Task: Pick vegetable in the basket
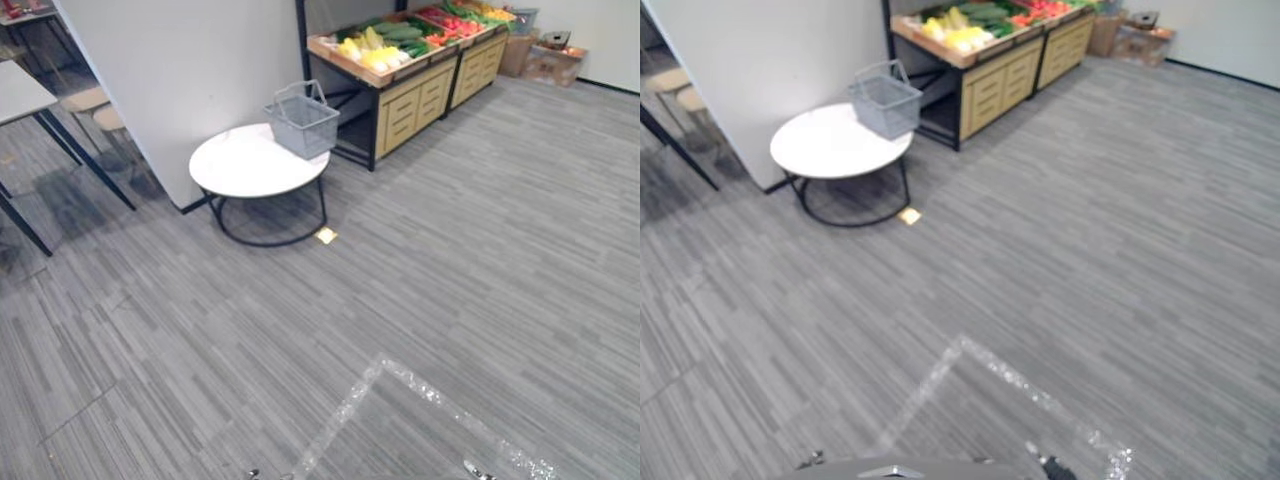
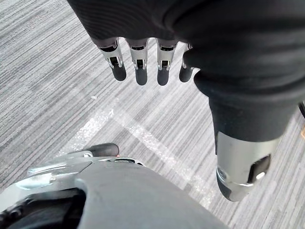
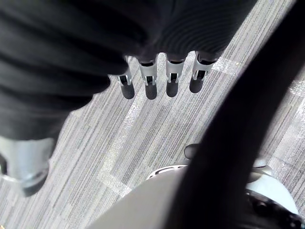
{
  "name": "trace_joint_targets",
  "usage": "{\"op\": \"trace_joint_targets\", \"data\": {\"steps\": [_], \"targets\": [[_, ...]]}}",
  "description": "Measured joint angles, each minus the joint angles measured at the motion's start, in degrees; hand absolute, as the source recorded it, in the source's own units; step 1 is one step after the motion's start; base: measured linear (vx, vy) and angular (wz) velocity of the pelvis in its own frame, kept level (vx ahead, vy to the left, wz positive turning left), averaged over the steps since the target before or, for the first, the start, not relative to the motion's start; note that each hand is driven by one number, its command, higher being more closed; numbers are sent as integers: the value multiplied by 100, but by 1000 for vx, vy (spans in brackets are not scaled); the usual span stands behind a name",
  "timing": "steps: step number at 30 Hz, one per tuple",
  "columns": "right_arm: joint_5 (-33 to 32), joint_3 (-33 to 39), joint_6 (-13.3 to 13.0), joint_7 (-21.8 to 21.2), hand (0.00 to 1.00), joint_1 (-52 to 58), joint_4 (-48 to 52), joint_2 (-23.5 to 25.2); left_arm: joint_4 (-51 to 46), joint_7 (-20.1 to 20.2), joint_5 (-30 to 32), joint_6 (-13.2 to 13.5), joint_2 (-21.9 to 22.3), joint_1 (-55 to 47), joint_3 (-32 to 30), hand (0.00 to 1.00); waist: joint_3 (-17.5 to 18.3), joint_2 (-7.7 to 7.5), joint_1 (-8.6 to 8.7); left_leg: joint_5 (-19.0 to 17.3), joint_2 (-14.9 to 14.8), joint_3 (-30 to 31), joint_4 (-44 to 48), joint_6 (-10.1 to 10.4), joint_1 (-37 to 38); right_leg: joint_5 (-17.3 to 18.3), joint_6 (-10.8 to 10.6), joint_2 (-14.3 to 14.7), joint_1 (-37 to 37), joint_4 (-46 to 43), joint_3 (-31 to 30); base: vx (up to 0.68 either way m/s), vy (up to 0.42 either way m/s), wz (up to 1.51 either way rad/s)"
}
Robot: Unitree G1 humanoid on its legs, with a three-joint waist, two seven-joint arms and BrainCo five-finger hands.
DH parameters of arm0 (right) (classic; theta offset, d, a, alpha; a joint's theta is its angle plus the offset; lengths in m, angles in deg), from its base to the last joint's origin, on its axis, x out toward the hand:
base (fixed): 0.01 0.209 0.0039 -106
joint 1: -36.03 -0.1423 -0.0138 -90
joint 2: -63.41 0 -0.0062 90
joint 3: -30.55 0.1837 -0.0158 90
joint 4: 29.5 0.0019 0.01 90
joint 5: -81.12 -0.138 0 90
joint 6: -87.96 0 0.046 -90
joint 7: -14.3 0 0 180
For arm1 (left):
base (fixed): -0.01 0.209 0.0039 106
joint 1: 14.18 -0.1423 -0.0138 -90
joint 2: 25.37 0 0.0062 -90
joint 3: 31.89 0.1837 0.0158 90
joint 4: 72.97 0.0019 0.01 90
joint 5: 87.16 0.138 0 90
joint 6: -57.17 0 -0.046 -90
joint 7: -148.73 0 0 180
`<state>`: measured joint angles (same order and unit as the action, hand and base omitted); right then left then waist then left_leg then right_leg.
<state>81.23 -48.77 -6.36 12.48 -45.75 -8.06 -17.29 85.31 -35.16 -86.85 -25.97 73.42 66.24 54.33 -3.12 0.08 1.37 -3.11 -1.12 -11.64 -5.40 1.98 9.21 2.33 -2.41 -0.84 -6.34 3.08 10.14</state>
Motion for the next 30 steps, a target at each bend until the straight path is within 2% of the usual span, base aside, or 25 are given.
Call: {"op": "trace_joint_targets", "data": {"steps": [13, 26, 30], "targets": [[-19, -155, -107, 10, 0, -8, 9, -21, -6, -82, 76, 78, -33, 26, 131, 0, -90, -27, -2, -5, -2, 4, -8, 6, 70, 3, -5, -2, -82, 18, 22, -34, -13, 0], [-143, -96, -104, -12, 0, -14, 7, -7, 6, 36, -254, 40, -46, 30, 103, 0, -87, -5, 0, -75, -67, -100, 1, 85, -16, -2, -1, 79, -2, 118, -71, 17, -32, -4], [-291, -107, -104, -25, 0, -172, 14, -31, -14, 17, -253, 41, -33, 106, 106, 0, -240, 42, -2, -73, -143, -198, 17, 89, -97, 100, 77, 117, 269, -293, -103, -9, -33, -12]]}}
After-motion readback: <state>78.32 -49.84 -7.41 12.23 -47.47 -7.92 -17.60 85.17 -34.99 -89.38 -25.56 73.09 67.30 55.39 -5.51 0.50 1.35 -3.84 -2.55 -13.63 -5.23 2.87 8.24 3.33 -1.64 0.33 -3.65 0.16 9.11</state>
